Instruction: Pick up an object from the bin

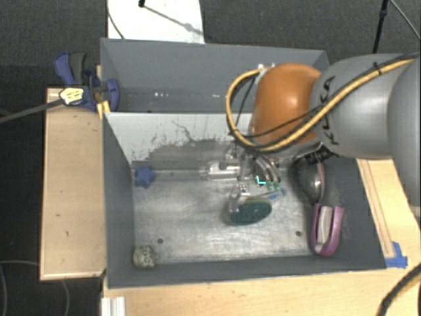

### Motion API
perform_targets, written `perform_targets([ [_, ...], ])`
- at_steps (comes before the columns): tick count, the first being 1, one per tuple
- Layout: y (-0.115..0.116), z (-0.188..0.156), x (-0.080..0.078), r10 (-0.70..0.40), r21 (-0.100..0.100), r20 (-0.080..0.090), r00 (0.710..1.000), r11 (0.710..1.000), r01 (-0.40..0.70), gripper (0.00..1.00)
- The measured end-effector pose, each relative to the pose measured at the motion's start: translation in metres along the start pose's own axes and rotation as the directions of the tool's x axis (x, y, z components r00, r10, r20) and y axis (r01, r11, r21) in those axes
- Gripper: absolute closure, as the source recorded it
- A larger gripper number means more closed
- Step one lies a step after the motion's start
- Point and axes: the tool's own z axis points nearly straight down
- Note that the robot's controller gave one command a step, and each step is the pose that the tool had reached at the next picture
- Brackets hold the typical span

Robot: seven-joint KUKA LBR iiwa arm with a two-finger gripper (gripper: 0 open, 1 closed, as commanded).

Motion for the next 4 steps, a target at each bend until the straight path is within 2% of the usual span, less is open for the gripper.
perform_targets([
  [1, -0.006, 0.034, -0.017, 0.222, -0.007, 0.017, 0.975, 0.975, -0.222, 0.00],
  [2, -0.008, 0.040, -0.014, 0.225, -0.002, 0.007, 0.974, 0.974, -0.225, 1.00],
  [3, -0.008, 0.040, -0.014, 0.226, -0.002, 0.007, 0.974, 0.974, -0.226, 1.00],
  [4, 0.021, -0.150, 0.019, 0.319, -0.007, 0.015, 0.948, 0.948, -0.319, 1.00],
])
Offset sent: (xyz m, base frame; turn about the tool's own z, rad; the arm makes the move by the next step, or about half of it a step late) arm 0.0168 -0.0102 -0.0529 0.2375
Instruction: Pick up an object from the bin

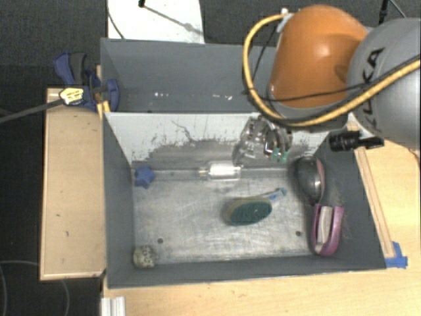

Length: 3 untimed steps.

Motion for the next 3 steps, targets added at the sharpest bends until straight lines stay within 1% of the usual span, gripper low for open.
perform_targets([
  [1, -0.005, 0.153, -0.018, 0.081, 0.010, -0.013, 0.997, 0.997, -0.081, 1.00],
  [2, -0.004, 0.148, -0.019, 0.080, 0.006, -0.007, 0.997, 0.997, -0.080, 1.00],
  [3, 0.004, 0.089, -0.025, 0.137, 0.002, -0.002, 0.991, 0.991, -0.137, 1.00],
])
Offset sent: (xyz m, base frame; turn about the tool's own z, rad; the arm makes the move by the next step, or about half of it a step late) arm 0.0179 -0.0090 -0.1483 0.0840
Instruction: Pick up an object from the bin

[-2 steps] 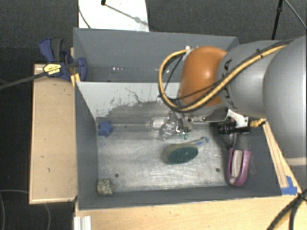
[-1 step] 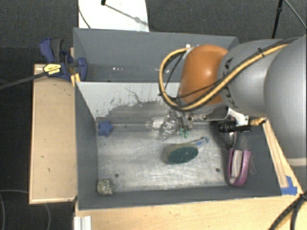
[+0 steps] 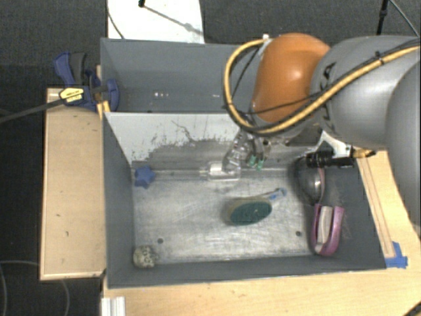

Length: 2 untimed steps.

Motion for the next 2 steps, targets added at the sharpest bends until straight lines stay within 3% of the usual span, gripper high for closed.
perform_targets([
  [1, -0.001, 0.004, 0.001, -0.001, 0.004, -0.005, 1.000, 1.000, 0.001, 0.00],
  [2, 0.024, 0.035, 0.002, -0.227, 0.003, -0.010, 0.974, 0.974, 0.227, 0.00],
])
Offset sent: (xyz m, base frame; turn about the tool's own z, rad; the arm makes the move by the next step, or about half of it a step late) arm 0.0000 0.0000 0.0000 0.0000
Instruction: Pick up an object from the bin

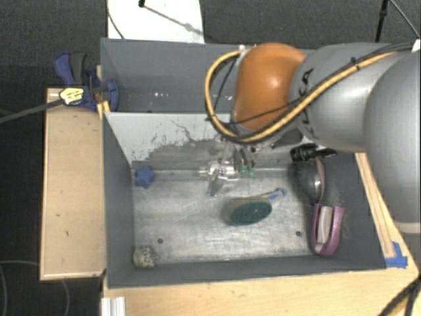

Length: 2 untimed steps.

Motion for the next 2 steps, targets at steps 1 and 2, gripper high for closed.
perform_targets([
  [1, -0.0594, 0.0868, -0.0084, 0.162, 0.003, -0.002, 0.987, 0.987, -0.162, 0.00],
  [2, -0.0578, 0.0923, 0.0007, 0.126, -0.004, 0.013, 0.992, 0.992, -0.126, 0.00],
])
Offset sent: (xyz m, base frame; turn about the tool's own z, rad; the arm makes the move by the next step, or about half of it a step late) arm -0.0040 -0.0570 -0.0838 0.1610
